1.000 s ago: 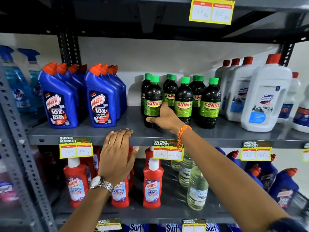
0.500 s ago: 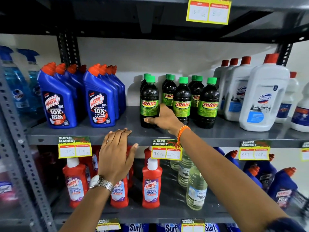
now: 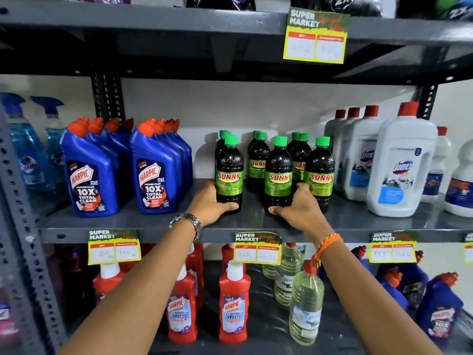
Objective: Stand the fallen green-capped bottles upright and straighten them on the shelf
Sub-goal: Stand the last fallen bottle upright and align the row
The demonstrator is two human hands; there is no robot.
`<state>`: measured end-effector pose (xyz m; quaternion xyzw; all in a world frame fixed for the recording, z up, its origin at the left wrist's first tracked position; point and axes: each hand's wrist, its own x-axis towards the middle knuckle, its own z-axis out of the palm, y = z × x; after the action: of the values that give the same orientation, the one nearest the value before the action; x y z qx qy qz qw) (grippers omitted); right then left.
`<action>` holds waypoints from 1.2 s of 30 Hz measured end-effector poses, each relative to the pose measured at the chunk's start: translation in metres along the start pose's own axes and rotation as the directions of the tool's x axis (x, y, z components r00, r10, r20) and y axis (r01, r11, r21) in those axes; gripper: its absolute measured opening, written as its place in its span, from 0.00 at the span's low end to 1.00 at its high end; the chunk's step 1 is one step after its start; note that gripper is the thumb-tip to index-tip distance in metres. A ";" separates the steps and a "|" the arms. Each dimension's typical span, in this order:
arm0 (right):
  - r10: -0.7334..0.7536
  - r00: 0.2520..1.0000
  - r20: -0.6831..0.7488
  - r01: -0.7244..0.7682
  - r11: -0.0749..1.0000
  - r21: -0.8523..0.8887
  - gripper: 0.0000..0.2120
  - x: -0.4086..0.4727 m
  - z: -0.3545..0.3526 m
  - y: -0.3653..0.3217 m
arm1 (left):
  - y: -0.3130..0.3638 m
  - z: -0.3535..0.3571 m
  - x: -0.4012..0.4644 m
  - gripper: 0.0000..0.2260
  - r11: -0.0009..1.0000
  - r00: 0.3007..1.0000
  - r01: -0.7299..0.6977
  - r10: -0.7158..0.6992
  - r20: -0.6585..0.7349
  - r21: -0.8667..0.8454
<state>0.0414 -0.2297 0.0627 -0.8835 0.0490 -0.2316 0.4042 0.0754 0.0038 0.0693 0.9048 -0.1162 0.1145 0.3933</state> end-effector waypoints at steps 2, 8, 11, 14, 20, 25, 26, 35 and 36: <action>-0.002 0.997 0.082 0.003 1.000 -0.014 0.34 0.013 -0.002 0.001 | -0.005 -0.001 0.001 0.31 1.000 0.999 -0.012 0.012 -0.032 -0.011; -0.076 0.990 0.121 0.067 0.995 0.073 0.34 0.019 0.009 -0.002 | -0.022 -0.004 0.000 0.29 0.990 0.988 0.021 -0.041 -0.146 -0.139; -0.093 0.990 0.109 0.085 0.994 0.070 0.35 0.018 0.011 0.000 | -0.023 -0.003 -0.001 0.27 0.989 0.989 0.013 -0.034 -0.146 -0.145; -0.093 0.992 0.081 0.091 0.995 0.035 0.35 0.018 0.010 0.004 | -0.022 -0.002 -0.002 0.27 0.992 0.989 -0.002 -0.017 -0.150 -0.124; -0.105 0.993 0.055 0.105 0.994 0.008 0.36 0.016 0.010 0.006 | -0.020 -0.003 -0.003 0.27 0.995 0.991 0.002 -0.015 -0.131 -0.097; -0.104 0.992 0.065 0.105 0.994 -0.002 0.35 0.015 0.009 0.004 | -0.015 -0.004 -0.006 0.28 0.999 0.994 0.017 -0.021 -0.104 -0.043; -0.104 0.992 0.071 0.104 0.995 -0.002 0.35 0.015 0.009 0.004 | -0.015 -0.005 -0.006 0.28 0.999 0.995 0.019 -0.023 -0.102 -0.041; -0.067 0.994 0.088 0.068 0.998 0.000 0.38 0.008 0.004 0.001 | -0.008 -0.007 -0.009 0.29 0.999 0.996 0.048 -0.046 -0.077 0.021; -0.061 0.994 0.087 0.060 0.998 0.012 0.40 0.006 0.002 0.001 | -0.006 -0.007 -0.011 0.30 0.998 0.996 0.059 -0.056 -0.066 0.035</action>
<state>0.0483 -0.2305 0.0629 -0.8920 0.0032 -0.2052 0.4028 0.0663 0.0144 0.0671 0.9107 -0.0752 0.1345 0.3834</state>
